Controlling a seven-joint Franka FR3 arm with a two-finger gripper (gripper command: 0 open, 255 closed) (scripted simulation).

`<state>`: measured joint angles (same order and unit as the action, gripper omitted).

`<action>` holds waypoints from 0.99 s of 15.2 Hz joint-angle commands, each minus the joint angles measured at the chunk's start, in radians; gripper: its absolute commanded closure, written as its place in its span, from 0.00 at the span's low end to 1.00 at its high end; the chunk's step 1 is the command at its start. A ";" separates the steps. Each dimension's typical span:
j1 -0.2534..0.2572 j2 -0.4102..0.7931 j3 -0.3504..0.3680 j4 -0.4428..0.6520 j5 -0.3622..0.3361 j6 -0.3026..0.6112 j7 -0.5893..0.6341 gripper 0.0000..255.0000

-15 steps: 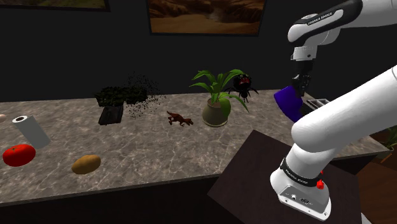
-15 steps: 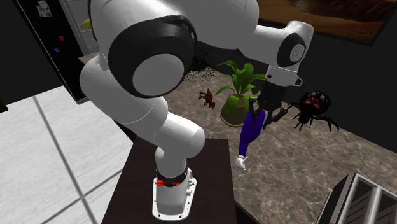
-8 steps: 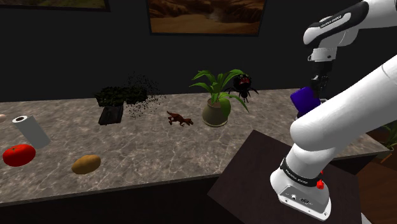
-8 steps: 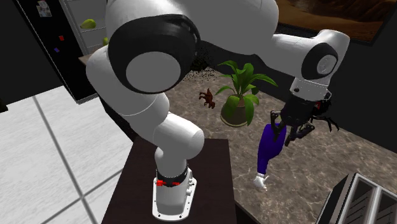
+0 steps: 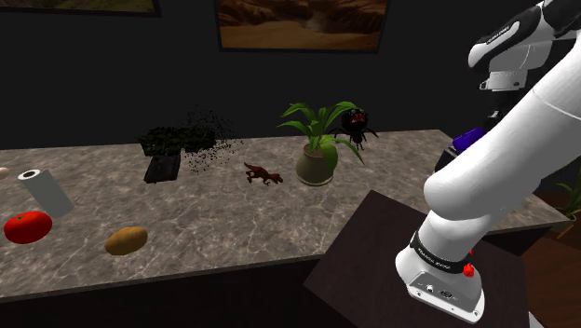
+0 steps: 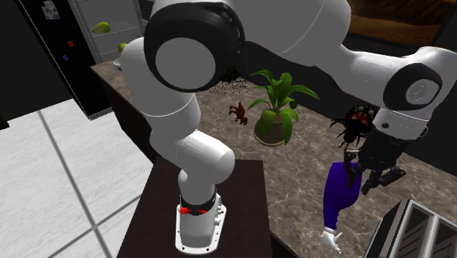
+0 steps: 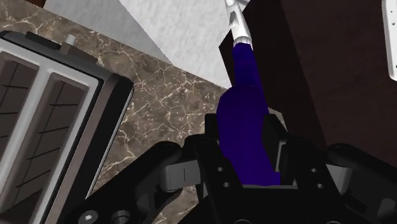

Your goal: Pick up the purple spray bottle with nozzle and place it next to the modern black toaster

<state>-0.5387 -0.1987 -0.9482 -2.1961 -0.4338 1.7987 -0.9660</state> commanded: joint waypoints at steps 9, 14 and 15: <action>-0.070 0.316 -0.141 0.138 0.209 0.131 -0.311 1.00; -0.093 0.370 -0.128 0.102 0.252 0.200 -0.329 1.00; -0.098 0.381 -0.125 0.096 0.261 0.214 -0.334 1.00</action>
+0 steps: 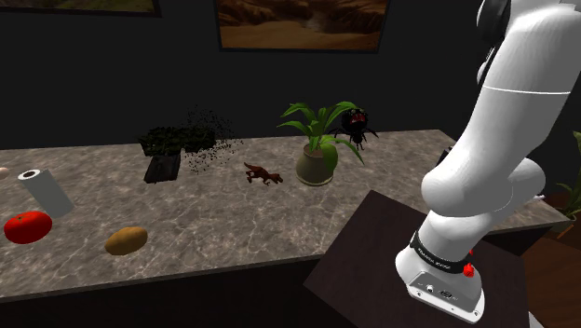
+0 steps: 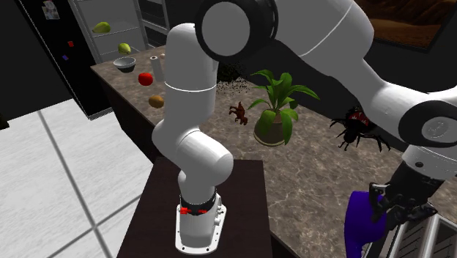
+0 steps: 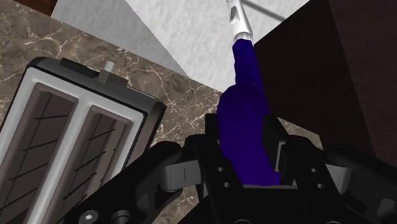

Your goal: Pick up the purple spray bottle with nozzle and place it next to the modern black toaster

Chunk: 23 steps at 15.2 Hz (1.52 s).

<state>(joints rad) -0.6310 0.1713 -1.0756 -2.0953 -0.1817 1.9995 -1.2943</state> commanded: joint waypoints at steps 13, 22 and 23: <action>-0.090 0.163 0.081 -0.069 0.137 0.179 -0.062 1.00; -0.159 0.268 0.159 -0.090 0.225 0.282 -0.098 1.00; -0.167 0.280 0.168 -0.091 0.235 0.293 -0.102 1.00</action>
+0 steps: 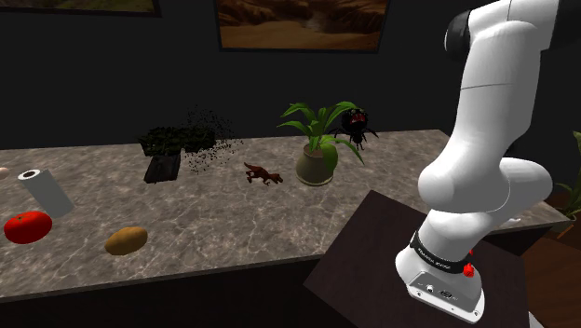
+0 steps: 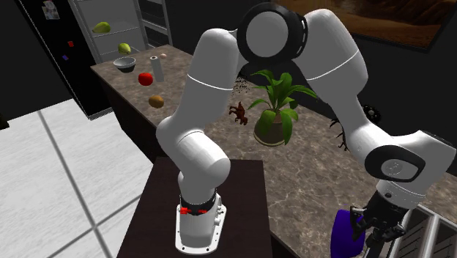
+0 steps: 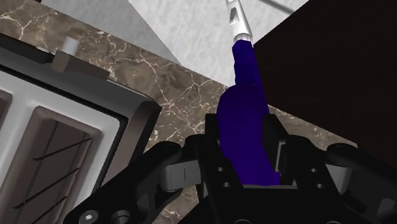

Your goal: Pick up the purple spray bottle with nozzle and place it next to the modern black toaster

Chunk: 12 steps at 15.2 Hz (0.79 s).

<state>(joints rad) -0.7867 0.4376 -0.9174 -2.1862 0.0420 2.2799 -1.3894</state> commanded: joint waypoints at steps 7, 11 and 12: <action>-0.067 0.094 0.077 -0.002 0.074 0.085 -0.030 1.00; -0.099 0.140 0.117 0.002 0.108 0.124 -0.042 1.00; -0.107 0.152 0.127 0.004 0.116 0.133 -0.045 1.00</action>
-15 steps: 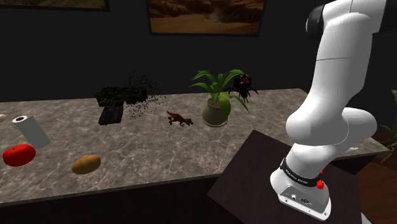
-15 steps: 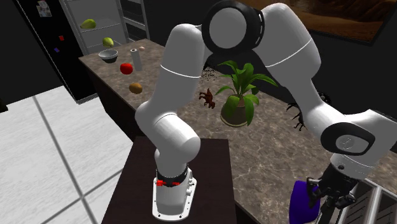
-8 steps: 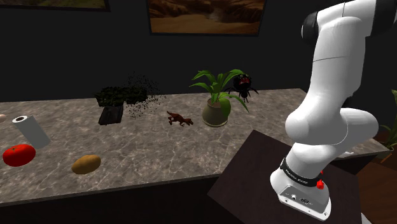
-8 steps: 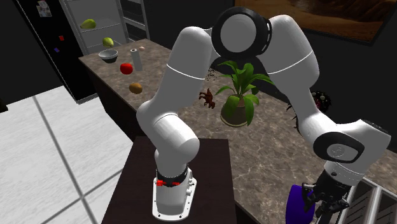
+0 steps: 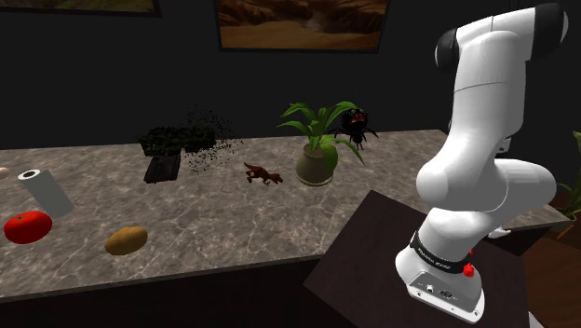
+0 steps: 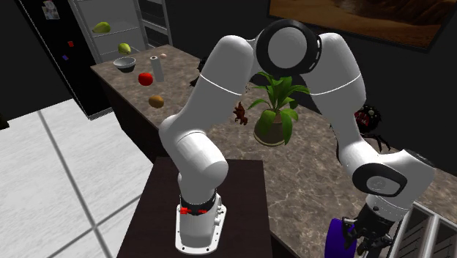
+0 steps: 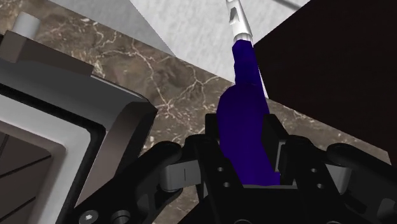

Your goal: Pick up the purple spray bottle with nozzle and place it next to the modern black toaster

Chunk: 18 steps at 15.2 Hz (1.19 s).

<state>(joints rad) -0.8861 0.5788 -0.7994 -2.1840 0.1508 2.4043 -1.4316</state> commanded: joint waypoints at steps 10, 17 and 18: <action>-0.083 0.126 0.105 0.030 0.080 0.096 -0.023 1.00; -0.111 0.171 0.139 0.046 0.104 0.126 -0.028 1.00; -0.111 0.171 0.139 0.046 0.104 0.126 -0.029 1.00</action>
<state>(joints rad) -0.9961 0.7455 -0.6593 -2.1316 0.2558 2.5352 -1.4613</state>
